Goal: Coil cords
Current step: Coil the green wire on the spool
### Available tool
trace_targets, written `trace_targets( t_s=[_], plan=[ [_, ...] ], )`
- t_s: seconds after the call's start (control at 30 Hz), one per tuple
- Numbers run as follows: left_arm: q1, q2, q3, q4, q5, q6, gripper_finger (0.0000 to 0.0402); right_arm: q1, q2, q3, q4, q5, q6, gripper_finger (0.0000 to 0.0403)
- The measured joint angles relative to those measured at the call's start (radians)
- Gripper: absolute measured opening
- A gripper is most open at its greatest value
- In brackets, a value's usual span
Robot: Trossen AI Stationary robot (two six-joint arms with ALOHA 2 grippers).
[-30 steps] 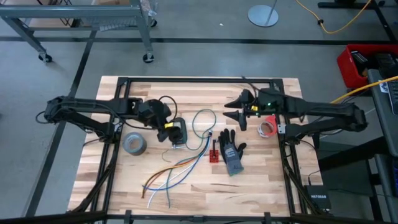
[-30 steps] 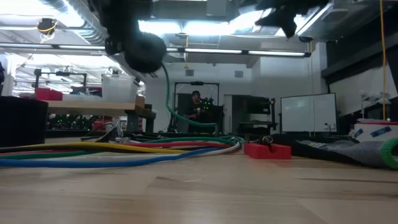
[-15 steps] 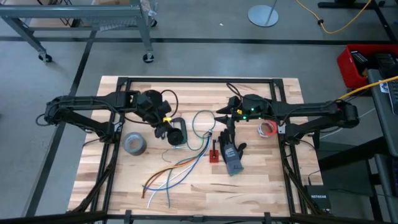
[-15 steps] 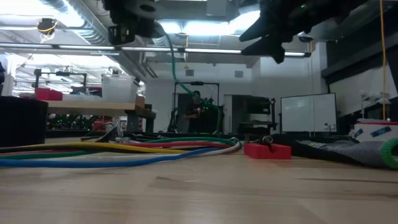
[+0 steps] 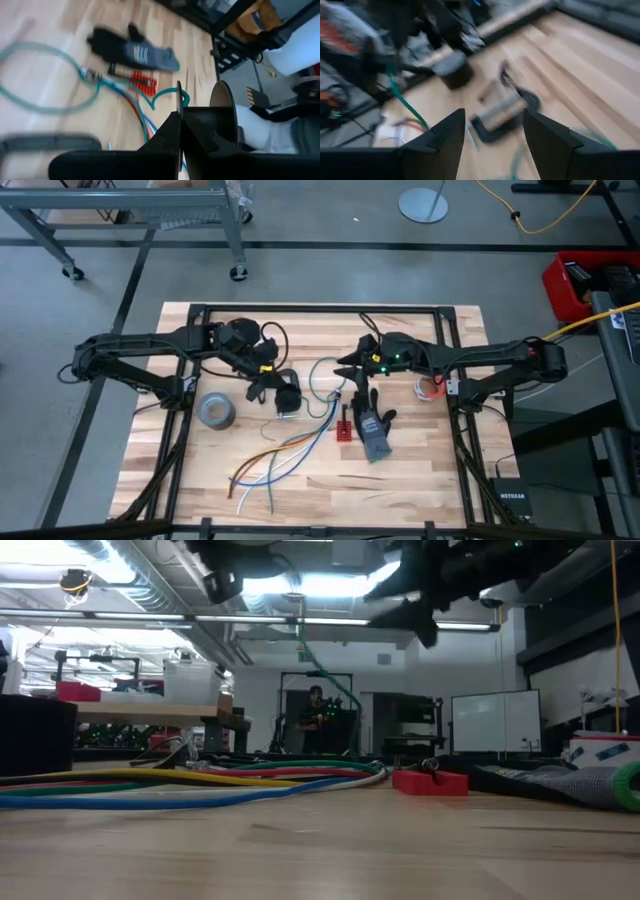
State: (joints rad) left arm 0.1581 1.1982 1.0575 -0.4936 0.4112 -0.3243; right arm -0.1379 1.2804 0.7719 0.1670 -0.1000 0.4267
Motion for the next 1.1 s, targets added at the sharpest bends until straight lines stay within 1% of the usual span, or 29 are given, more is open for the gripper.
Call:
trace_targets(
  t_s=[0.13, 0.27, 0.37, 0.57, 0.67, 0.8, 0.9, 0.97, 1.03, 1.1],
  plan=[
    [-0.003, 0.032, -0.001, 0.084, -0.002, 0.070, 0.0000, 0.000, 0.001, 0.000, 0.140, -0.109, -0.044, 0.0205],
    [-0.003, 0.075, -0.002, 0.094, -0.003, 0.105, 0.0000, 0.001, 0.001, 0.000, 0.229, -0.176, -0.063, 0.0205],
    [-0.003, 0.111, -0.002, 0.117, -0.015, 0.141, 0.0000, 0.001, 0.001, 0.000, 0.247, -0.184, -0.065, 0.0205],
    [-0.003, 0.182, -0.003, 0.281, -0.064, 0.241, 0.0000, 0.001, 0.001, 0.000, 0.226, -0.185, -0.065, 0.0205],
    [-0.003, 0.200, -0.003, 0.331, -0.119, 0.300, 0.0000, 0.001, 0.001, 0.000, 0.203, -0.187, -0.065, 0.0205],
    [-0.003, 0.201, -0.003, 0.363, -0.221, 0.354, 0.0000, 0.001, 0.001, 0.000, 0.159, -0.189, -0.065, 0.0205],
    [-0.001, 0.201, -0.003, 0.366, -0.229, 0.376, 0.0000, 0.001, 0.001, 0.000, 0.160, -0.189, -0.065, 0.0205],
    [-0.001, 0.200, -0.003, 0.350, -0.211, 0.400, 0.0000, 0.001, 0.001, 0.000, 0.159, -0.188, -0.065, 0.0205],
    [-0.001, 0.200, -0.002, 0.298, -0.190, 0.408, 0.0000, 0.001, 0.001, 0.000, 0.159, -0.188, -0.065, 0.0205],
    [-0.001, 0.200, 0.005, 0.198, -0.161, 0.402, 0.0000, 0.001, 0.001, 0.000, 0.160, -0.180, -0.065, 0.0205]
  ],
)
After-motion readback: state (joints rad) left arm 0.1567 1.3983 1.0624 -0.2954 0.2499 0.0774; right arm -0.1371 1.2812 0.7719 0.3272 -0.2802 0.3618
